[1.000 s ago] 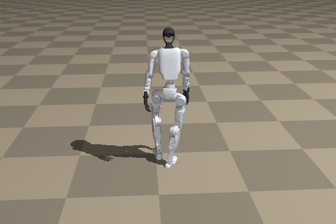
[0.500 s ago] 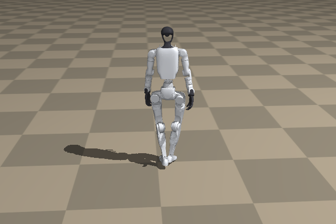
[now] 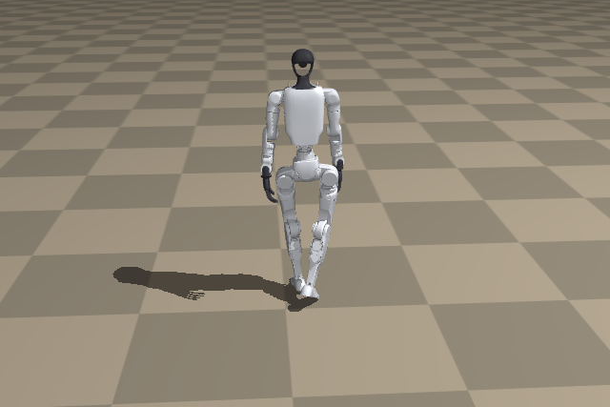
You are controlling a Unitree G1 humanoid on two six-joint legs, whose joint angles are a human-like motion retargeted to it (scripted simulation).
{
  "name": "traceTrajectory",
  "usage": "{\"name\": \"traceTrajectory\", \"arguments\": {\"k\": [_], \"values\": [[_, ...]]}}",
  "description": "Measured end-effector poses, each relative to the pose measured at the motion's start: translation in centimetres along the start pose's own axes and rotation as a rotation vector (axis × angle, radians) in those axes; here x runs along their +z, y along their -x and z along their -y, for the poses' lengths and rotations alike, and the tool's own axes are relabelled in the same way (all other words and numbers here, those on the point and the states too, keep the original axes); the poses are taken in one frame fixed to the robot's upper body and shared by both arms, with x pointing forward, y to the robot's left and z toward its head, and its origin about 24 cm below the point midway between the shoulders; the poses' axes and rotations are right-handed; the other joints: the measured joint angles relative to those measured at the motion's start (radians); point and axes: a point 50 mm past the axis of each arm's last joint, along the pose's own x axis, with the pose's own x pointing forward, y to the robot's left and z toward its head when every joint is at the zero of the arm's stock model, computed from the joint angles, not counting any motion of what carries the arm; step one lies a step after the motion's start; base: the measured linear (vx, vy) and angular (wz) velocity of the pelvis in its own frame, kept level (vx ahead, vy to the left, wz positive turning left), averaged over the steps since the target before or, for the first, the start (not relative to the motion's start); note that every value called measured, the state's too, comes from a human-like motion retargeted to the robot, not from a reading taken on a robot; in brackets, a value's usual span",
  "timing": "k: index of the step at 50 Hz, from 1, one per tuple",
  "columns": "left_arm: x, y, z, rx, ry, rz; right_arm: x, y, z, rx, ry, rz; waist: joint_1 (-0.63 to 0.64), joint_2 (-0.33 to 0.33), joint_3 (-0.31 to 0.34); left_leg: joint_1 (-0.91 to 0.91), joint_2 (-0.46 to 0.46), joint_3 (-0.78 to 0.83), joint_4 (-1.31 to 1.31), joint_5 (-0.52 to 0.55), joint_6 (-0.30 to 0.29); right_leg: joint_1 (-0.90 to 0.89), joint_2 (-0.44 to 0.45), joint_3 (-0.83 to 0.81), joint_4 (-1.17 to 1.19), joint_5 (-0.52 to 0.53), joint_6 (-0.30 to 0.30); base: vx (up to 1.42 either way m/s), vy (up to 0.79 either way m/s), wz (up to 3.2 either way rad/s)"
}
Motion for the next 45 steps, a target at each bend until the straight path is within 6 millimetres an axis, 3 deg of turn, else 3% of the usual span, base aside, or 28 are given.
{"name": "traceTrajectory", "arguments": {"k": [2, 3, 5, 7, 10, 15, 19, 24, 27, 30, 32, 33, 35, 36, 38, 40, 42, 43, 45], "values": [[0.0, -0.1, 0.2, -0.014, -0.006, 0.003, 2.1, 0.3, -0.1, 0.007, 0.021, 0.091, 0.022, 0.007, -0.007, -0.006, -0.002, -0.014, 0.021, 0.03, 0.056, -0.017, 0.003, 0.016, 0.08, -0.035, 0.019, 0.42, 0.06, -0.66], [0.0, -0.1, 0.3, -0.011, -0.016, 0.005, 2.8, 0.4, -0.1, 0.013, 0.033, 0.128, 0.039, 0.004, -0.008, -0.006, -0.018, -0.02, 0.037, 0.061, 0.113, -0.027, -0.003, 0.031, 0.128, -0.057, 0.03, 0.43, 0.1, -0.7], [-0.1, -0.1, 0.3, 0.006, -0.043, -0.002, 3.8, 0.7, 0.0, 0.022, 0.063, 0.177, 0.068, 0.014, -0.023, -0.002, 0.001, 0.048, 0.044, 0.132, 0.153, -0.037, -0.01, 0.026, 0.211, -0.086, 0.048, 0.49, 0.17, -0.46], [0.0, -0.1, 0.2, 0.043, -0.063, -0.015, 4.2, 0.9, 0.2, 0.023, 0.123, 0.191, 0.074, -0.017, -0.052, -0.049, -0.035, 0.001, 0.138, 0.052, 0.252, -0.088, -0.047, 0.046, 0.314, -0.061, 0.075, 0.49, 0.16, -0.4], [0.8, 0.2, -0.6, 0.113, -0.075, -0.009, 4.1, 0.8, 0.0, -0.02, 0.194, 0.166, 0.06, -0.042, -0.057, -0.087, -0.023, 0.065, 0.263, 0.003, 0.307, -0.14, -0.14, -0.008, 0.488, 0.04, 0.088, 0.35, 0.07, -0.18], [3.3, 0.8, -1.3, 0.151, -0.1, 0.06, 0.1, -0.1, -0.3, -0.051, 0.157, 0.047, 0.037, -0.041, -0.071, -0.012, -0.02, 0.062, 0.23, -0.023, 0.315, -0.163, -0.185, -0.055, 0.548, 0.168, 0.092, 0.43, 0.07, 0.27], [6.3, 1.4, -1.0, 0.16, -0.127, 0.168, -4.7, -0.6, -1.0, -0.022, 0.077, -0.117, -0.015, -0.046, -0.067, 0.054, -0.058, 0.028, 0.154, 0.0, 0.315, -0.193, -0.148, -0.031, 0.368, 0.097, 0.097, 0.34, 0.07, 0.68], [10.3, 3.0, -1.5, 0.211, -0.219, 0.319, -9.9, -0.2, -2.1, 0.097, -0.036, -0.324, -0.043, -0.096, -0.052, 0.143, -0.115, 0.055, 0.065, -0.012, 0.315, -0.211, -0.132, -0.029, 0.025, -0.041, 0.05, 0.35, -0.03, 0.19], [12.3, 4.1, -2.1, 0.246, -0.292, 0.387, -11.9, 0.3, -2.7, 0.154, -0.089, -0.414, -0.04, -0.136, -0.024, 0.201, -0.154, 0.047, 0.047, -0.038, 0.315, -0.22, -0.108, 0.015, -0.141, -0.099, 0.038, 0.41, -0.12, -0.15], [13.3, 4.8, -2.7, 0.271, -0.337, 0.418, -13.1, 0.7, -3.2, 0.18, -0.112, -0.463, -0.011, -0.158, -0.003, 0.263, -0.164, 0.057, 0.04, -0.087, 0.315, -0.2, -0.097, -0.082, -0.247, -0.156, -0.034, 0.39, -0.15, -0.58], [13.5, 4.9, -2.9, 0.279, -0.35, 0.426, -13.4, 0.7, -3.4, 0.185, -0.115, -0.471, 0.005, -0.17, 0.008, 0.304, -0.162, 0.083, 0.052, -0.122, 0.315, -0.164, -0.094, -0.183, -0.283, -0.168, -0.058, 0.58, -0.17, -0.55], [13.4, 5.0, -3.0, 0.279, -0.354, 0.426, -13.4, 0.7, -3.5, 0.189, -0.116, -0.469, 0.007, -0.17, 0.011, 0.322, -0.153, 0.098, 0.061, -0.137, 0.315, -0.149, -0.092, -0.221, -0.286, -0.145, -0.106, 0.61, -0.16, -0.44], [12.9, 4.7, -3.2, 0.269, -0.352, 0.411, -13.5, 0.6, -3.5, 0.189, -0.109, -0.462, 0.015, -0.176, 0.009, 0.355, -0.138, 0.148, 0.103, -0.167, 0.315, -0.11, -0.084, -0.259, -0.291, -0.181, -0.145, 0.66, -0.17, -0.51], [12.3, 4.5, -3.3, 0.261, -0.346, 0.393, -13.5, 0.6, -3.4, 0.187, -0.103, -0.461, 0.015, -0.183, 0.008, 0.359, -0.134, 0.162, 0.147, -0.161, 0.315, -0.115, -0.073, -0.166, -0.27, -0.203, -0.151, 0.72, -0.17, -0.52], [11.1, 3.8, -3.2, 0.25, -0.331, 0.356, -13.2, 0.6, -3.1, 0.176, -0.093, -0.454, 0.015, -0.188, 0.012, 0.36, -0.114, 0.213, 0.257, -0.115, 0.315, -0.121, -0.072, -0.04, -0.221, -0.229, -0.134, 0.64, -0.05, -0.44], [9.8, 3.2, -3.0, 0.243, -0.31, 0.322, -12.5, 0.5, -2.5, 0.147, -0.065, -0.435, 0.025, -0.194, 0.027, 0.354, -0.063, 0.304, 0.409, 0.0, 0.315, -0.074, -0.099, -0.059, -0.207, -0.26, -0.114, 0.53, 0.03, -0.76], [8.3, 2.7, -3.2, 0.229, -0.304, 0.267, -11.3, 0.2, -2.0, 0.128, -0.005, -0.391, 0.038, -0.202, 0.032, 0.273, -0.043, 0.269, 0.599, 0.087, 0.315, -0.024, -0.106, -0.069, -0.229, -0.271, -0.109, 0.46, -0.06, -0.93], [7.7, 2.5, -3.5, 0.223, -0.308, 0.234, -10.5, 0.1, -1.7, 0.118, 0.028, -0.36, 0.038, -0.205, 0.028, 0.205, -0.049, 0.216, 0.704, 0.089, 0.315, -0.021, -0.101, -0.042, -0.237, -0.267, -0.106, 0.42, -0.2, -0.79], [6.6, 2.3, -3.9, 0.22, -0.324, 0.173, -8.3, -0.2, -1.1, 0.083, 0.079, -0.292, 0.045, -0.207, 0.026, 0.092, -0.021, 0.15, 0.887, -0.014, 0.315, -0.009, -0.085, -0.01, -0.251, -0.267, -0.112, 0.4, -0.31, -0.88]]}}
